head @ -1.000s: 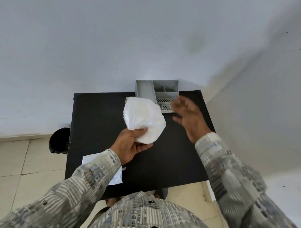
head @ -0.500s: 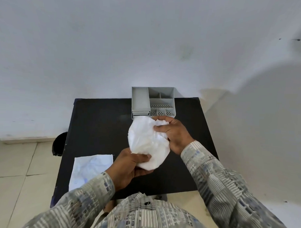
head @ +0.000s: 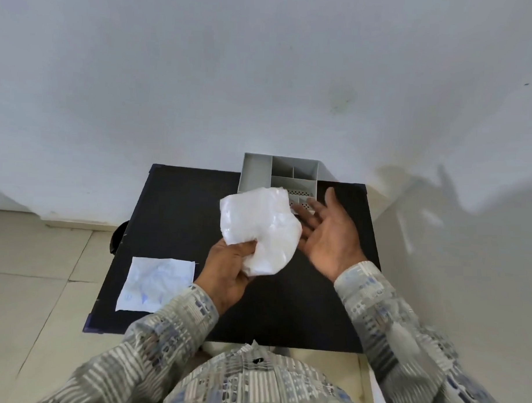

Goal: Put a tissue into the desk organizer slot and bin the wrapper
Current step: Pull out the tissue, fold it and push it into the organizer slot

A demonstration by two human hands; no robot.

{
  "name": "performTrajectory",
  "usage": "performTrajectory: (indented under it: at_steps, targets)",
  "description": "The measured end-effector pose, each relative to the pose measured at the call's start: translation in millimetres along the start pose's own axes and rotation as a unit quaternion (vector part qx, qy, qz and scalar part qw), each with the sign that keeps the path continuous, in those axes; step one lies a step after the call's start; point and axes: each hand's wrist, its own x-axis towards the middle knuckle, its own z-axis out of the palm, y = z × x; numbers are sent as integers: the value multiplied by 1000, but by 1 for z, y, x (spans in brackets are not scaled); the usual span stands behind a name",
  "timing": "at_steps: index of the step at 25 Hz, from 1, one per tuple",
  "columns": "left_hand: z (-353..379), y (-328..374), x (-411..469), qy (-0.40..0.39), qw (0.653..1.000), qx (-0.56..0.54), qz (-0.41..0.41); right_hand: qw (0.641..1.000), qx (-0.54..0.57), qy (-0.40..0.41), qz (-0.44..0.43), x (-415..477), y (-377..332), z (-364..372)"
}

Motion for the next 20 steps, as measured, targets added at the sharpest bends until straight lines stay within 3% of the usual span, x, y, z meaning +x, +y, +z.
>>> performTrajectory:
  at_steps: [2, 4, 8, 13, 15, 16, 18, 20]
  targets:
    - [3, -8, 1, 21, 999, -37, 11, 995, -48, -59, 66, -23, 27, -3]
    - [6, -14, -3, 36, 999, -27, 21, 991, -77, -90, 66, -36, 50, 6]
    - [2, 5, -3, 90, 993, 53, 63, 988, -146, 40, 34, -20, 61, 25]
    - [-15, 100, 37, 138, 973, 75, 167, 988, -143, -20, 60, -22, 50, 18]
    - [-21, 133, 49, 76, 974, 138, 163, 986, -148, -51, 50, -27, 49, 14]
    - [-22, 145, 58, 19, 968, 221, 116, 986, -149, -59, 49, -26, 49, 13]
    - [-15, 156, 65, -98, 899, 427, -18, 983, -166, -63, 55, -21, 52, 13]
    - [-8, 150, 72, -200, 815, 532, -112, 981, -170, -59, 73, -14, 52, 14]
